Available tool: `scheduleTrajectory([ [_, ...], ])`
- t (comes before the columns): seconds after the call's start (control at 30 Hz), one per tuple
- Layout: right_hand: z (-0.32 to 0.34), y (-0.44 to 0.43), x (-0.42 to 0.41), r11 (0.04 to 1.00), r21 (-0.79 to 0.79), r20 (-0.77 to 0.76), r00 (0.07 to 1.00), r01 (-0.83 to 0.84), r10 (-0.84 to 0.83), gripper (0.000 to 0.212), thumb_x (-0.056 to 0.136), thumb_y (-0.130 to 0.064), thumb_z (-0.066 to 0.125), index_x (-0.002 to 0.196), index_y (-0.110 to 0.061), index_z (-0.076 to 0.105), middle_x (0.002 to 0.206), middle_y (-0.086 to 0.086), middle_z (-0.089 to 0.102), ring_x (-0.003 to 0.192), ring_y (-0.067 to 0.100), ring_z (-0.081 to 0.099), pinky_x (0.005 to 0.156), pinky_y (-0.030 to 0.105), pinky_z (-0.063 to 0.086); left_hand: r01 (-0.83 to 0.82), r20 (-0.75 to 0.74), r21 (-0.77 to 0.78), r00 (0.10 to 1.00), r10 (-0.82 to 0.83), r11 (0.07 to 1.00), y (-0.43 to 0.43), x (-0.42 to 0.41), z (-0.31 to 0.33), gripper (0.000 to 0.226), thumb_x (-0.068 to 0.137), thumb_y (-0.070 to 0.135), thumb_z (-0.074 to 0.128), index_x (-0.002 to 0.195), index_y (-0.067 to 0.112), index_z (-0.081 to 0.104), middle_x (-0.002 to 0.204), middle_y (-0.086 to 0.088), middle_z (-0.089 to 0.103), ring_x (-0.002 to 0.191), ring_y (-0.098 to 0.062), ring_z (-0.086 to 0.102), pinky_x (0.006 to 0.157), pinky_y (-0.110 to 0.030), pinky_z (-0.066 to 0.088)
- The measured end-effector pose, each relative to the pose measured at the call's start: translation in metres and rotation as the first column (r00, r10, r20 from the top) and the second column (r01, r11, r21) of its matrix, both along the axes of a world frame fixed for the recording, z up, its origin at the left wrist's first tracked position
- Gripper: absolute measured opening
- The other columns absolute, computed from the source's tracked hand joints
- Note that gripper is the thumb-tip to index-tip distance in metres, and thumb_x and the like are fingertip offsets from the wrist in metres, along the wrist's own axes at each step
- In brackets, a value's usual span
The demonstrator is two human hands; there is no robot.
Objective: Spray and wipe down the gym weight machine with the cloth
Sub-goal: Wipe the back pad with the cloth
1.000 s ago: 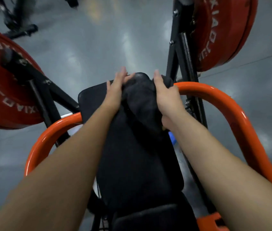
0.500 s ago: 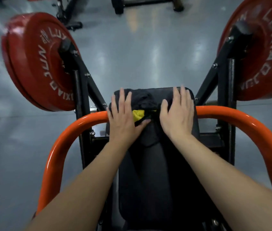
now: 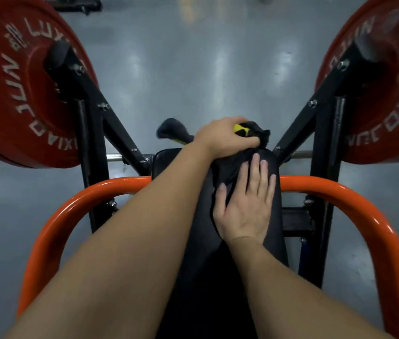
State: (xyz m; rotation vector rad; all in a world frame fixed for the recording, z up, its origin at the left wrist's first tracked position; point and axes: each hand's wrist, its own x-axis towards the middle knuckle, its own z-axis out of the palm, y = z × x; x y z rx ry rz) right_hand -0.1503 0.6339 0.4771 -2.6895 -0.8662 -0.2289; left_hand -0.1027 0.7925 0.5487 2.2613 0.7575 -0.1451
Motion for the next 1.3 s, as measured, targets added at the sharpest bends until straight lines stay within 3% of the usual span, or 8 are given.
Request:
scheduleTrajectory([
  [0.1,0.0,-0.001,0.0,0.999,-0.053,-0.001,1.0,0.008,-0.008,0.074,0.097,-0.048,0.033,0.145,0.007,0.047,0.159,0.028,0.034,0.156,0.035,0.018,0.127,0.054,0.013,0.123,0.04,-0.175,0.992,-0.118,0.977,-0.016,0.031,-0.002,0.048,0.057,0.072,0.07,0.103,0.059,0.063,0.115,0.024,0.068,0.112,-0.008,0.062,0.104,-0.035,0.049],
  [0.3,0.0,-0.001,0.001,0.998,-0.069,0.028,1.0,0.009,-0.007,0.075,0.096,-0.051,0.038,0.143,0.005,0.049,0.156,0.026,0.039,0.154,0.038,0.02,0.126,0.055,0.011,0.26,0.067,-0.227,0.966,-0.251,0.938,-0.001,0.035,-0.009,0.064,0.074,0.041,0.083,0.132,0.043,0.057,0.117,0.012,0.064,0.106,-0.009,0.06,0.092,-0.028,0.05],
  [0.43,0.0,0.0,0.001,0.997,-0.081,0.061,0.998,-0.011,0.016,0.081,0.095,-0.051,0.039,0.155,0.002,0.034,0.166,0.017,0.026,0.157,0.034,0.013,0.127,0.055,0.011,0.132,0.16,-0.196,0.982,-0.101,0.972,0.023,0.0,-0.016,0.079,0.059,0.05,0.075,0.136,0.039,0.06,0.12,0.01,0.07,0.111,-0.009,0.065,0.103,-0.029,0.05],
  [0.53,-0.001,0.0,0.002,0.998,-0.066,0.057,0.998,-0.015,0.019,0.084,0.094,-0.053,0.038,0.161,-0.004,0.023,0.169,0.013,0.018,0.158,0.033,0.011,0.127,0.054,0.009,-0.03,0.167,-0.145,0.984,0.054,0.989,0.058,-0.047,-0.018,0.062,0.073,0.029,0.08,0.131,0.04,0.063,0.112,0.011,0.072,0.105,-0.009,0.066,0.095,-0.016,0.049],
  [0.7,-0.002,0.001,0.001,0.999,-0.042,0.056,0.998,-0.006,0.008,0.083,0.096,-0.053,0.036,0.162,-0.006,0.021,0.17,0.012,0.017,0.158,0.032,0.009,0.127,0.054,0.008,-0.413,0.2,-0.046,0.888,0.413,0.91,0.071,-0.12,-0.017,0.061,0.078,0.031,0.077,0.135,0.043,0.058,0.111,0.007,0.069,0.107,-0.015,0.064,0.095,-0.029,0.05],
  [1.0,-0.005,-0.001,0.0,1.0,0.012,0.056,0.998,-0.027,0.027,0.081,0.096,-0.052,0.036,0.161,-0.006,0.022,0.169,0.012,0.02,0.157,0.031,0.012,0.127,0.053,0.008,-0.577,0.422,-0.052,0.727,0.542,0.815,0.001,-0.158,-0.03,0.067,0.076,0.028,0.077,0.132,0.049,0.046,0.126,0.005,0.06,0.109,-0.016,0.06,0.097,-0.035,0.053],
  [1.17,0.002,0.001,-0.003,0.989,-0.142,0.043,0.998,-0.038,0.044,0.074,0.098,-0.044,0.03,0.164,-0.013,0.014,0.171,0.015,0.008,0.157,0.039,0.007,0.123,0.066,0.009,-0.594,0.307,0.103,0.782,0.543,0.798,-0.019,-0.176,-0.03,0.069,0.081,0.034,0.076,0.138,0.043,0.039,0.123,-0.003,0.059,0.105,-0.028,0.063,0.086,-0.042,0.055],
  [1.3,0.026,0.025,-0.016,0.939,-0.252,0.156,0.948,-0.232,0.276,0.076,0.096,-0.025,0.036,0.164,-0.013,0.004,0.171,0.016,-0.006,0.156,0.045,0.0,0.119,0.073,0.006,-0.565,0.098,0.299,0.82,0.564,0.769,-0.033,-0.175,-0.024,0.071,0.089,0.047,0.068,0.148,0.038,0.029,0.126,-0.011,0.052,0.107,-0.039,0.062,0.075,-0.043,0.046],
])
